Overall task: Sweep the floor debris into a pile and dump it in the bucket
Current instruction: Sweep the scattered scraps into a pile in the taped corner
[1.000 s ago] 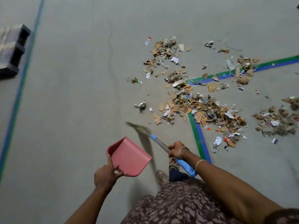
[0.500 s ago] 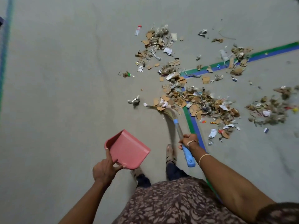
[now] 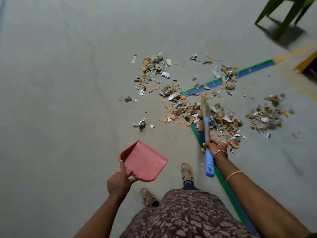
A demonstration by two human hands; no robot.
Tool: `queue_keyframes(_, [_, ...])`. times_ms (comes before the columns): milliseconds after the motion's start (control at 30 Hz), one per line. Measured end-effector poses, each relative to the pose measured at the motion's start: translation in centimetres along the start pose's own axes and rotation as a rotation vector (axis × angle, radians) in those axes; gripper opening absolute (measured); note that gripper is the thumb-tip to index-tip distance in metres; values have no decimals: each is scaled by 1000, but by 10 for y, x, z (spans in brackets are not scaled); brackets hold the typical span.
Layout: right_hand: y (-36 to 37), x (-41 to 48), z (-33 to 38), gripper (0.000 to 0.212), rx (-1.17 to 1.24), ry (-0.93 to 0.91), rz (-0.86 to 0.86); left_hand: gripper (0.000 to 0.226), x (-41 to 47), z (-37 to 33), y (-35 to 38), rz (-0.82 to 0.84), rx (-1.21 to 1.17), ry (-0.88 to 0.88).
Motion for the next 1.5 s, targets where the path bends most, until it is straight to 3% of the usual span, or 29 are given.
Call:
queue_keyframes(300, [108, -96, -45, 43, -104, -1, 355, 125, -22, 90, 2, 17, -16, -51])
queue_keyframes(467, [175, -116, -72, 44, -288, 50, 518, 123, -25, 124, 6, 43, -36, -131])
queue_keyframes(633, [232, -105, -80, 37, -389, 97, 550, 127, -4, 141, -7, 30, -70, -202])
queue_keyframes(867, [266, -50, -69, 29, -379, 182, 426, 129, 31, 149, -64, 27, -66, -233])
queue_keyframes(1000, [263, -10, -31, 19, -314, 199, 314, 127, 63, 144, -96, -65, -27, -212])
queue_keyframes(1200, [232, 30, -1, 34, -264, 249, 160, 124, 98, 122, -119, -60, 20, -158])
queue_keyframes(1500, [135, 62, 74, 14, -166, 84, -117, 126, 167, 70, -135, -67, 107, 84])
Point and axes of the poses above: each hand's wrist, its own x-axis towards the middle knuckle, its own y-axis out of the palm, z = x × y, the point moved 6 cm from there along x, towards the middle knuckle, and after that the axes turned 2 degrees about y, right-handed, at the moved point
